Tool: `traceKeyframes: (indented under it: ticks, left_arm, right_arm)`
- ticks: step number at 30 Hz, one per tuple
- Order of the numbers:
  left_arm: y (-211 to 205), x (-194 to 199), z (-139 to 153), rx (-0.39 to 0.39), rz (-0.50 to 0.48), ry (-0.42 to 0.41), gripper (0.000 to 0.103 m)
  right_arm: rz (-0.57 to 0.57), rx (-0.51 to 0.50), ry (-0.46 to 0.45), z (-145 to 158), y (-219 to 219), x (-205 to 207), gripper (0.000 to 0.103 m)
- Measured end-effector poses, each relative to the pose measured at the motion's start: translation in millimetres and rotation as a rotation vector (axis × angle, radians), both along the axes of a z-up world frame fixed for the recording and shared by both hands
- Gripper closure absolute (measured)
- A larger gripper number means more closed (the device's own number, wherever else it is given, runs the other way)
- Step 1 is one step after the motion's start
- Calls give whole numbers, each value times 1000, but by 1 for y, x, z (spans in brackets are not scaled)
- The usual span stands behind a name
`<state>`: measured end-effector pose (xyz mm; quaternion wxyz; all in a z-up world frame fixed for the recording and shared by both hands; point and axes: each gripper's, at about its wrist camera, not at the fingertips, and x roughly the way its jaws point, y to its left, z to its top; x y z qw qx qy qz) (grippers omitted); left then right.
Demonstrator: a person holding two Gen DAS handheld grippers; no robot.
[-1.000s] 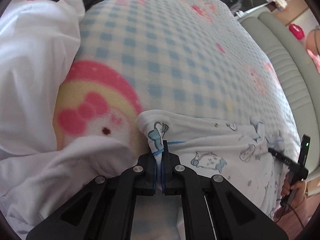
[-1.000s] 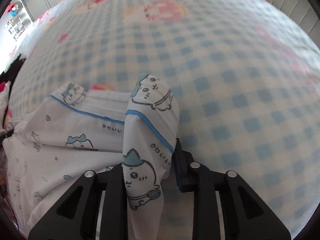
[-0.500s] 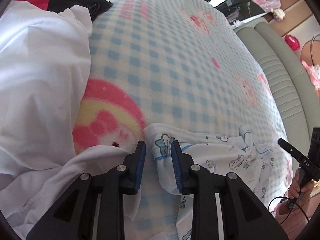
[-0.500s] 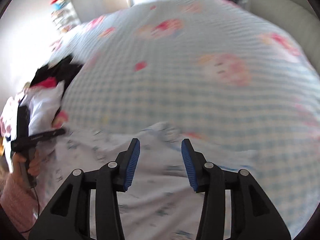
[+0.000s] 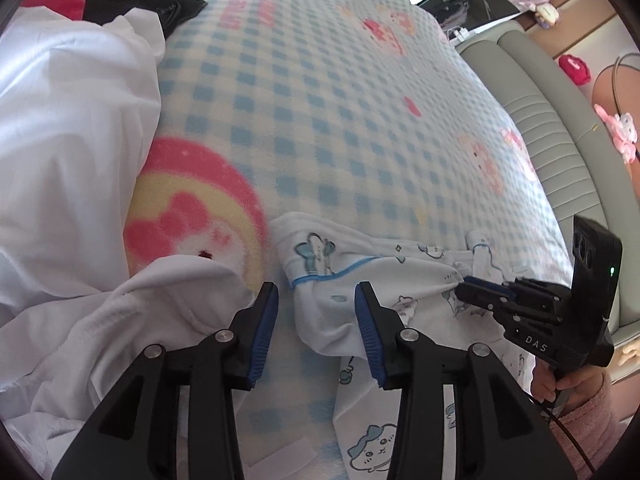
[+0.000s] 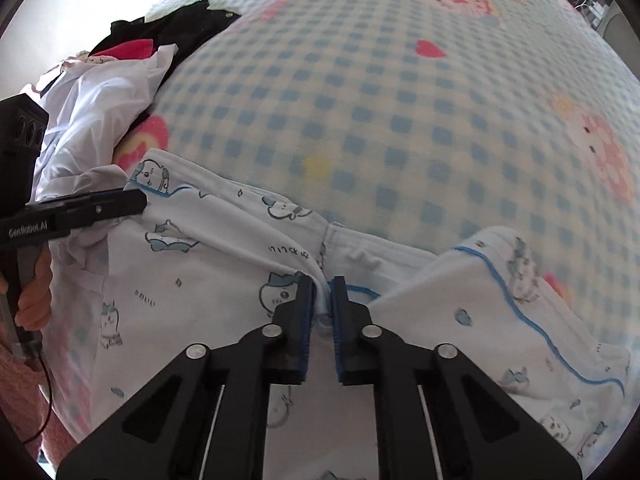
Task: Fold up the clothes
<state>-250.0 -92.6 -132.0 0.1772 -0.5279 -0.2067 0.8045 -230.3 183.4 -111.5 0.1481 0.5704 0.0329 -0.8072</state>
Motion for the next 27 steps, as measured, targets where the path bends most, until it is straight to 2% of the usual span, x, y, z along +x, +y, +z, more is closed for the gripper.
traceKeyframes:
  ticks: [7,11,12,13,15,19,20,22,25,27]
  left_arm:
    - [-4,0,-1,25,24,-13,55]
    - [-2,3,-7,46,-3,-44,46]
    - [-2,5,-8,47,-6,-47,46]
    - [-2,6,-9,41,-6,-47,46]
    - [-2,8,-11,37,1,-49,46]
    - [-4,9,-11,54,10,-52,46]
    - [-4,9,-11,54,10,-51,46]
    - [-4,10,-10,49,4,-52,45]
    - [-2,11,-9,41,-7,-47,45]
    - [-1,10,-9,38,-4,-46,45]
  right_arm:
    - [-77,5,38,26,40,13,100]
    - [-63,-86,21,24,44,8,97]
    - [-50,-100,19,21,38,5,95]
    - [-38,-105,21,18,31,1,83]
    - [-15,-115,23,12,16,-8,70]
    - [-11,-137,-54,-13,-3,-31,69]
    - [-18,-141,-74,-19,-4,-35,70]
    - [-27,-151,-101,-27,-6,-41,89]
    - [-21,-158,-56,-15,0,-29,98]
    - [-32,-162,-32,-7,7,-19,99]
